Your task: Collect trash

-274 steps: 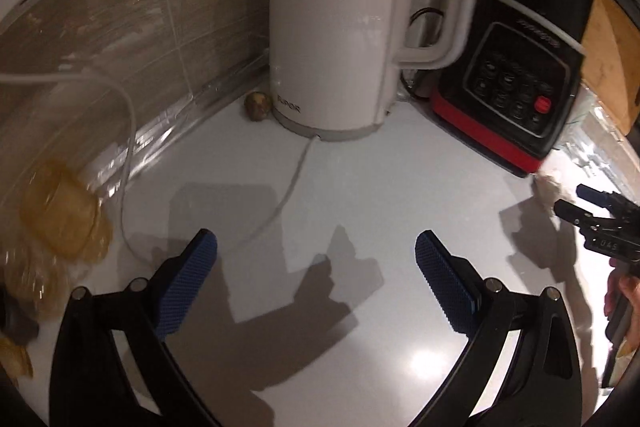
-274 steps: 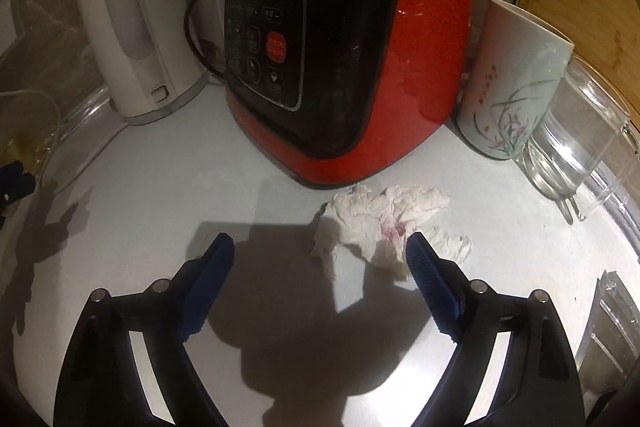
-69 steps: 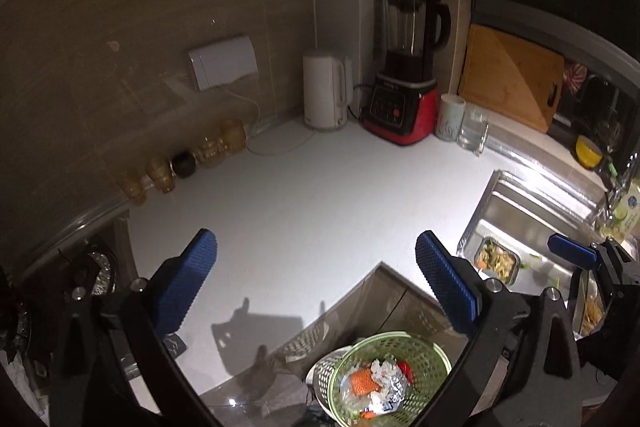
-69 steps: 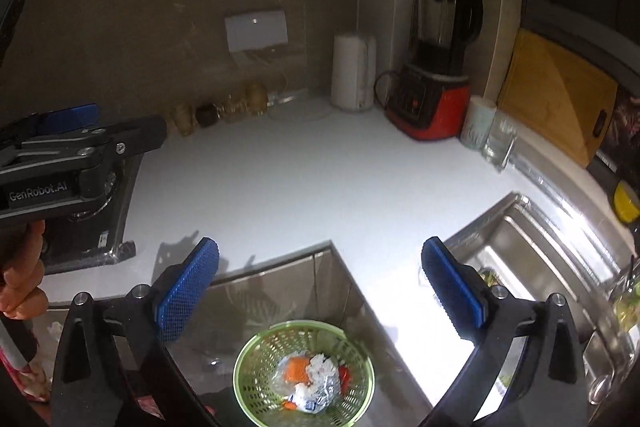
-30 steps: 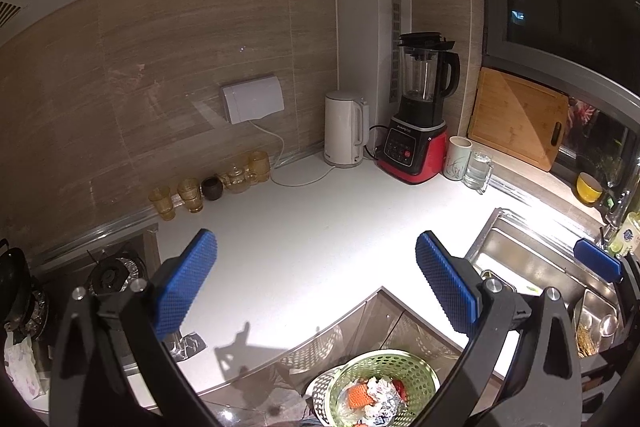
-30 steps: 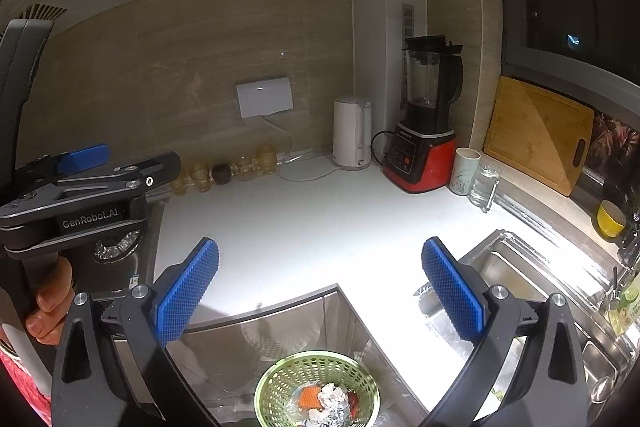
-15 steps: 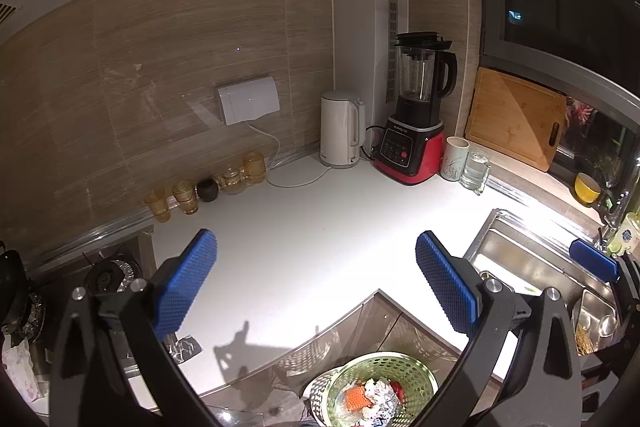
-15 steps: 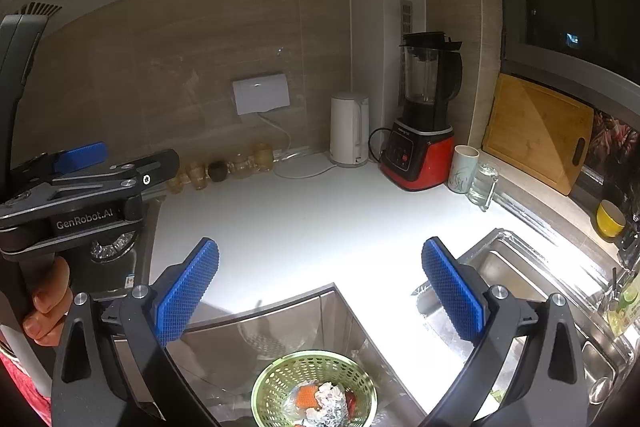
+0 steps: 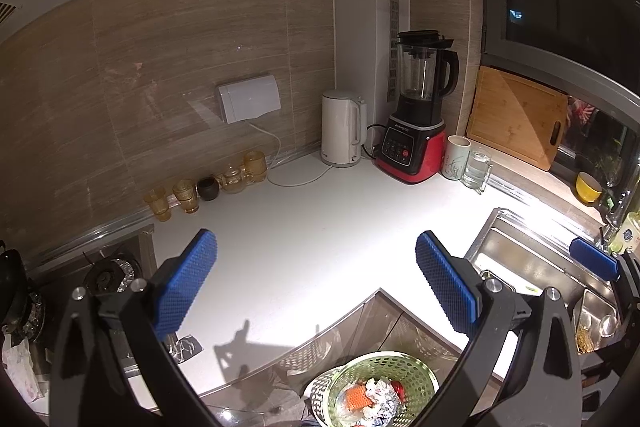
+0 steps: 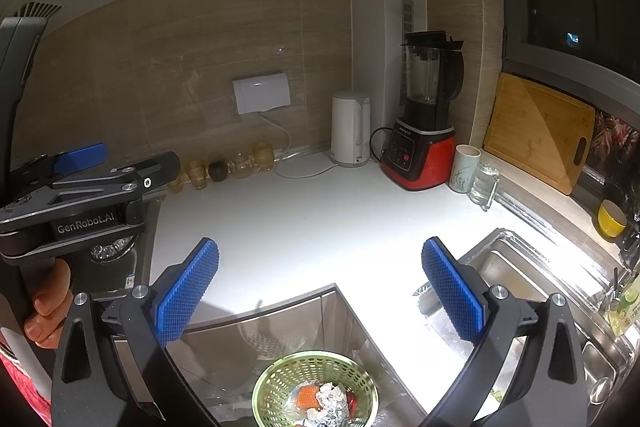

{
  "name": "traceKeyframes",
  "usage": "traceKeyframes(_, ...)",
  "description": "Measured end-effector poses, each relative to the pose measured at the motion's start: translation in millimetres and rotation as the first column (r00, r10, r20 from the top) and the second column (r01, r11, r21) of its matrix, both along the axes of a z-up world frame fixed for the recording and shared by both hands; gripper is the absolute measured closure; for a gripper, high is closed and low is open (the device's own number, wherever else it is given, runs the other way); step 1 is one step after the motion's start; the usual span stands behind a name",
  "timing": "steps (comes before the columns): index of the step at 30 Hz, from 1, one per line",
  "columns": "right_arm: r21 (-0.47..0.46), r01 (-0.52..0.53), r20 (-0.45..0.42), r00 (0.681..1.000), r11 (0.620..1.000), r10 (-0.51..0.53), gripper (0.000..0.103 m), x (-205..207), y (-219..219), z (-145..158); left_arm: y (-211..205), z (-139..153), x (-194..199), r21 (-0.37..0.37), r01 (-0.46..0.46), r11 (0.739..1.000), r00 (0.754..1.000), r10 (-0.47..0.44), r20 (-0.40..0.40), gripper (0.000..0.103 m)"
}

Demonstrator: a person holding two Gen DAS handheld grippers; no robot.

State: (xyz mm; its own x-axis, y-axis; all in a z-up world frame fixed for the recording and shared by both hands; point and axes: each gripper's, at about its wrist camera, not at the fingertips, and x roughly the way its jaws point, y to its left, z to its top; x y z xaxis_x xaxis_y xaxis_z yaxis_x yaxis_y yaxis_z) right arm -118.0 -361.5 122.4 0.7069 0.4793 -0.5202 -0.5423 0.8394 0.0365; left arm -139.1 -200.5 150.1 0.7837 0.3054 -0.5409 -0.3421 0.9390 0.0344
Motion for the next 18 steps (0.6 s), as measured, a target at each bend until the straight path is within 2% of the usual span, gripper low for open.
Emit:
traceKeyframes(13,-0.005,0.0,-0.005,1.0,1.0,0.0,0.002,-0.6,1.7,-4.3,2.7,-1.1,2.0,-0.025,0.021,0.999,1.0,-0.021,0.009,0.008)
traceKeyframes(18,-0.007,-0.004,-0.008,1.0,1.0,0.004,0.002,-3.8,3.3,-6.9,0.8,-2.6,3.7,-0.009,0.021,1.0,1.0,-0.021,0.014,0.008)
